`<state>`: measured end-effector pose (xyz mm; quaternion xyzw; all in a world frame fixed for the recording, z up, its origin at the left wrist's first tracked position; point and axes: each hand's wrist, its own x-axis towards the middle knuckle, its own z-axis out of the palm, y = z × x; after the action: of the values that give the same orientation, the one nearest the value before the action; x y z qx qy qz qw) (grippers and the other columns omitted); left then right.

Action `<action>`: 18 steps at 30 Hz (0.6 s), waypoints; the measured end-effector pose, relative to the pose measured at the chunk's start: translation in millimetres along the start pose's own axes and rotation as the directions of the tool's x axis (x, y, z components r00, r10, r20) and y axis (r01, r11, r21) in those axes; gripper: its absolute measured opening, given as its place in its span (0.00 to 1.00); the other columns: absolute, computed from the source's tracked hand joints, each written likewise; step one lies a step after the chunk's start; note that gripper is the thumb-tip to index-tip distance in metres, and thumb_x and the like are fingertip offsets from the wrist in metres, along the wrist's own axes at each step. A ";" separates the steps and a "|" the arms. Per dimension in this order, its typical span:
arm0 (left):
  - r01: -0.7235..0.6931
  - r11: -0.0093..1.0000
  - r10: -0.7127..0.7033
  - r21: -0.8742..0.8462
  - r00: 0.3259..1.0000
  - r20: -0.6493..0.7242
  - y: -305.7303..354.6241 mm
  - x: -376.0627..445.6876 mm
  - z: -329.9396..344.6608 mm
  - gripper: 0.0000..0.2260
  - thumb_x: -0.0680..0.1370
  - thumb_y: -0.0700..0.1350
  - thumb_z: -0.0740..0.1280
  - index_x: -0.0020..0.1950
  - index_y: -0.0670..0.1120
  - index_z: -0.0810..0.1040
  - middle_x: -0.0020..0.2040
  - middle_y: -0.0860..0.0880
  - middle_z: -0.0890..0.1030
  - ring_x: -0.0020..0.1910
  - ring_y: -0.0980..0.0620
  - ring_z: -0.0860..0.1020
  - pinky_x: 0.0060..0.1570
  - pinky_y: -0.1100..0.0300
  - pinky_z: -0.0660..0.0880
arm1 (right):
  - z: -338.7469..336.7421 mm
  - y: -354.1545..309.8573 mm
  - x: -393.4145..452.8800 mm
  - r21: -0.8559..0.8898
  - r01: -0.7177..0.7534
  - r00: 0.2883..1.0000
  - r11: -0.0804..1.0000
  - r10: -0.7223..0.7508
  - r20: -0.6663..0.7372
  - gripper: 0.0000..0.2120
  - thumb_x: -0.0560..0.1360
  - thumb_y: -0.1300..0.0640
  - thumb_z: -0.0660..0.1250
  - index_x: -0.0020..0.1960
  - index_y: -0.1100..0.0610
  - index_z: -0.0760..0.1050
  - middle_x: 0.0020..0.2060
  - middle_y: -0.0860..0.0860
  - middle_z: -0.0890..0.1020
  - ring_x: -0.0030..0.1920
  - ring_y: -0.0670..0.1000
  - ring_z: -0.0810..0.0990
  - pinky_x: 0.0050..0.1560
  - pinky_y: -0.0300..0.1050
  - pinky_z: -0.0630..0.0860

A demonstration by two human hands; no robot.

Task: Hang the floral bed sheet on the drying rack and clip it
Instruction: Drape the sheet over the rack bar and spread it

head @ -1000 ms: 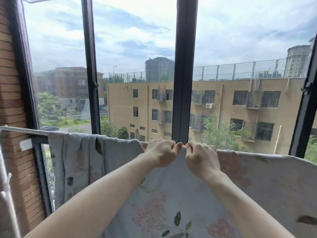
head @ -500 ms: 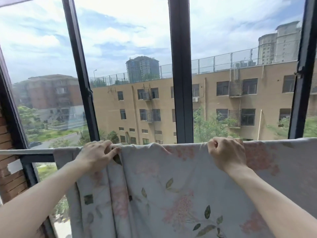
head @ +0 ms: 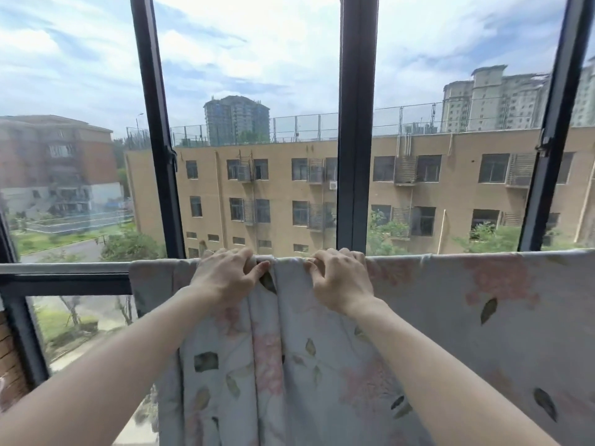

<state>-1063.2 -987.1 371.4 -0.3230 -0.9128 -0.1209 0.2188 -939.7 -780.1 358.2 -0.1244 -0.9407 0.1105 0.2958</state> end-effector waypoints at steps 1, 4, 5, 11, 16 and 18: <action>-0.003 1.000 0.003 -0.009 1.000 -0.003 -1.6 -1.2 -0.7 0.21 0.80 0.70 0.52 0.42 0.55 0.69 0.46 0.56 0.76 0.48 0.51 0.72 0.55 0.49 0.65 | 2.1 -0.6 -0.9 -0.017 -0.006 1.000 1.000 0.006 -0.007 0.17 0.83 0.41 0.54 0.56 0.47 0.79 0.55 0.47 0.83 0.58 0.53 0.76 0.65 0.52 0.63; -0.011 1.000 0.010 -0.016 1.000 -0.010 -5.0 -4.7 -3.7 0.19 0.81 0.68 0.53 0.40 0.56 0.66 0.44 0.56 0.75 0.48 0.51 0.72 0.57 0.49 0.66 | 0.0 -3.7 1.9 -0.029 -0.032 0.999 0.999 0.032 0.018 0.17 0.84 0.41 0.53 0.49 0.48 0.76 0.51 0.47 0.82 0.56 0.53 0.75 0.63 0.54 0.64; -0.012 1.000 0.012 -0.017 1.000 -0.012 -5.7 -6.1 -4.2 0.19 0.82 0.67 0.53 0.40 0.56 0.65 0.44 0.56 0.74 0.48 0.51 0.71 0.58 0.48 0.66 | -1.6 -5.8 2.9 -0.035 -0.034 0.999 0.999 0.035 0.034 0.17 0.84 0.41 0.52 0.47 0.48 0.75 0.50 0.47 0.82 0.56 0.53 0.75 0.63 0.54 0.64; 0.007 0.999 -0.006 -0.044 0.999 0.031 -2.8 -12.4 -10.1 0.15 0.83 0.63 0.54 0.47 0.54 0.70 0.53 0.54 0.78 0.56 0.50 0.74 0.61 0.48 0.65 | -4.8 -7.8 5.2 -0.080 -0.025 0.998 0.996 0.029 0.049 0.18 0.84 0.41 0.50 0.46 0.49 0.73 0.49 0.49 0.81 0.55 0.54 0.75 0.62 0.55 0.63; 0.052 0.990 -0.084 -0.130 0.964 -0.252 11.9 -41.7 5.0 0.23 0.76 0.58 0.69 0.66 0.52 0.67 0.63 0.51 0.68 0.65 0.46 0.65 0.68 0.46 0.64 | -6.2 -2.0 6.1 -0.075 -0.023 0.999 0.997 0.025 0.034 0.19 0.84 0.40 0.50 0.46 0.49 0.74 0.49 0.49 0.82 0.55 0.54 0.75 0.60 0.54 0.62; 0.128 0.974 -0.190 -0.185 0.911 -0.367 17.5 -56.8 13.5 0.27 0.71 0.61 0.73 0.61 0.52 0.66 0.58 0.51 0.67 0.59 0.47 0.67 0.61 0.46 0.69 | -4.7 1.1 6.3 -0.075 -0.017 1.000 0.997 0.018 0.018 0.19 0.84 0.40 0.50 0.45 0.48 0.74 0.49 0.49 0.82 0.55 0.54 0.76 0.60 0.55 0.62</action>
<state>-1016.8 -999.4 333.9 -0.2338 -0.8636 -0.2704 0.3556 -941.8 -776.5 364.9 -0.1425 -0.9457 0.0787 0.2812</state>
